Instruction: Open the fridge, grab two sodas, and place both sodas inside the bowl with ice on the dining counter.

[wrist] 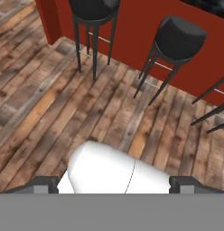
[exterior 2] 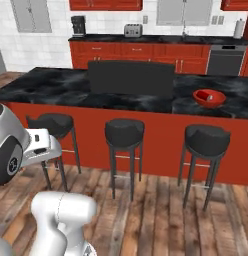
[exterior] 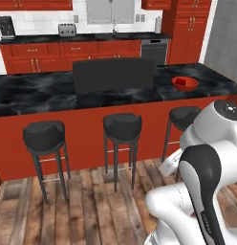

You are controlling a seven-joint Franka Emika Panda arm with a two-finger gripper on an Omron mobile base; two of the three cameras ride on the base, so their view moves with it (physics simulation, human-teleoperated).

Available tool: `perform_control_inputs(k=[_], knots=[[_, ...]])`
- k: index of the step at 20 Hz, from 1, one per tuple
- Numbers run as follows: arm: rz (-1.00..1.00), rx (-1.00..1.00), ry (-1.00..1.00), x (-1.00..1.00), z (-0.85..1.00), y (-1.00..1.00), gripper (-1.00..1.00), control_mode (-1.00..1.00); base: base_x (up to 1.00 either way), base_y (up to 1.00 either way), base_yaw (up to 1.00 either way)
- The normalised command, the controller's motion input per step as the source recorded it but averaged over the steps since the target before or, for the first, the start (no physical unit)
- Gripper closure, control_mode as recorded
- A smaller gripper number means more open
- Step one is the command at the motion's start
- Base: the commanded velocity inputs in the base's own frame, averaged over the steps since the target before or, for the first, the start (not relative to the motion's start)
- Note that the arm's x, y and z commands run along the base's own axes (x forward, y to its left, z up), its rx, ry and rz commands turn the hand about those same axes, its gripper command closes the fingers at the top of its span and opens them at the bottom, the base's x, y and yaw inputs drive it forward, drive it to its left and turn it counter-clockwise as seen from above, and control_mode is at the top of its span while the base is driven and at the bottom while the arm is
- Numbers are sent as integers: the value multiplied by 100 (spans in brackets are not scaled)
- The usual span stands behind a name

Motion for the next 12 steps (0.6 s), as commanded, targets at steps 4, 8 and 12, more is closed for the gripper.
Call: perform_control_inputs(k=[4,8,12], knots=[[0,0,0,0,0,0,-100,100,-30,100,10],[0,0,0,0,0,0,-100,100,-20,100,11],[0,0,0,0,0,0,-100,100,-5,100,13]])
